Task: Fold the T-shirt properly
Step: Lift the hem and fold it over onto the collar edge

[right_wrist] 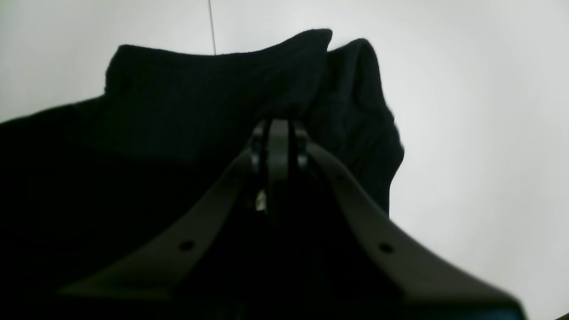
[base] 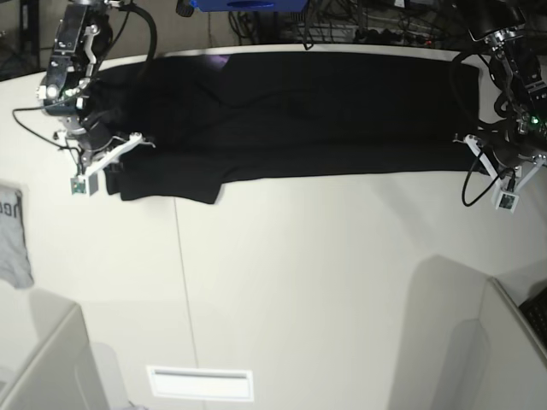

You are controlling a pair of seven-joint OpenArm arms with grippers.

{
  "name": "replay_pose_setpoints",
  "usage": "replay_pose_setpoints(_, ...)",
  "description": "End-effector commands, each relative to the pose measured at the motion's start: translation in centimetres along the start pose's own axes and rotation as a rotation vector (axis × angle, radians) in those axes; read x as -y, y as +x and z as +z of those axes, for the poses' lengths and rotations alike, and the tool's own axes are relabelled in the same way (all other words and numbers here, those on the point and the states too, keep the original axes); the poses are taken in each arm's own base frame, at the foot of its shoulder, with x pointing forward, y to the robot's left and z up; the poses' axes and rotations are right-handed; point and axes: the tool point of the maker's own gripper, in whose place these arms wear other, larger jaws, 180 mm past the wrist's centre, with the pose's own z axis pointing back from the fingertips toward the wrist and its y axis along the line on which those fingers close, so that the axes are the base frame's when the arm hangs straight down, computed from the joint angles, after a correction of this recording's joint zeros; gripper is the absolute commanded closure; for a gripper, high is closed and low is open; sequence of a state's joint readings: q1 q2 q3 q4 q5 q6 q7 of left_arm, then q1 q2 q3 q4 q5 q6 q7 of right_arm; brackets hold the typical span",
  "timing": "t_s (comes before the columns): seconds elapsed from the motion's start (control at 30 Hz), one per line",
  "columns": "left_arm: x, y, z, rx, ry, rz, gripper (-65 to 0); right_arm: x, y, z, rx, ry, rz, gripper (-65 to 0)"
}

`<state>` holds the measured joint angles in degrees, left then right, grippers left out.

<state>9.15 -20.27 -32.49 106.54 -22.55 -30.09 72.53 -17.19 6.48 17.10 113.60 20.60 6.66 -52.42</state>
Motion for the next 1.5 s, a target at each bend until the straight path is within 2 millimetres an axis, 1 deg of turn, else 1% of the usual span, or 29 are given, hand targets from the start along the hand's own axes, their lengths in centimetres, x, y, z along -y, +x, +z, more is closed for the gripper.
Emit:
replay_pose_setpoints(0.0,-0.6,0.9,0.6,0.034,0.020,-0.016,0.0,-0.2,1.0,0.4,0.044,0.004,0.005,0.0)
replay_pose_setpoints(0.07,-0.4,0.1,0.6,0.014,0.016,-0.020,0.0,0.3,-0.1,0.6,0.024,-0.010,-0.016,0.0)
replay_pose_setpoints(0.2,0.0,-1.6,0.7,-0.022,0.010,-0.033,0.0,0.5,-1.7,1.4,0.000,-0.019,-0.041,0.0)
replay_pose_setpoints(0.3,0.3,-2.1,1.0,-0.031,0.011,-0.046,0.0,0.2,-2.9,1.5,-0.019,-0.010,-0.074,0.0)
replay_pose_setpoints(0.37,0.4,-2.4,1.3,-0.037,0.012,-0.057,0.0,0.4,-3.9,1.9,-0.035,-0.003,-0.116,0.0)
replay_pose_setpoints(0.6,0.8,-4.0,1.5,-0.075,0.005,-0.070,0.0,1.5,-5.9,3.1,-0.065,0.014,-0.212,0.0)
replay_pose_setpoints(0.7,0.9,-5.0,1.6,-0.102,0.003,-0.075,0.0,1.1,-6.6,3.6,-0.073,0.056,-0.255,0.0)
replay_pose_setpoints(0.8,0.9,-5.9,1.7,-0.124,-0.001,-0.081,0.0,1.5,-6.8,3.9,-0.079,0.058,-0.261,0.0)
replay_pose_setpoints(1.0,1.1,-7.1,1.9,-0.155,-0.004,-0.092,0.0,1.7,-6.9,3.9,-0.084,0.053,-0.255,0.0)
replay_pose_setpoints(1.03,1.0,-7.1,2.0,-0.153,-0.001,-0.091,0.0,1.7,-6.9,3.9,-0.085,0.053,-0.255,0.0)
replay_pose_setpoints(1.13,-0.5,-7.3,2.6,-0.150,0.038,-0.061,0.0,1.8,-6.9,3.8,-0.085,0.052,-0.254,0.0)
replay_pose_setpoints(1.23,-1.8,-7.0,3.1,-0.147,0.070,-0.065,0.0,2.3,-6.7,3.9,-0.086,0.042,-0.232,0.0)
replay_pose_setpoints(1.33,-2.3,-6.9,3.3,-0.147,0.080,-0.072,0.0,2.5,-6.5,4.0,-0.081,0.039,-0.228,0.0)
replay_pose_setpoints(1.47,-2.0,-6.8,3.2,-0.146,0.075,-0.075,0.0,2.6,-6.2,4.0,-0.076,0.043,-0.220,0.0)
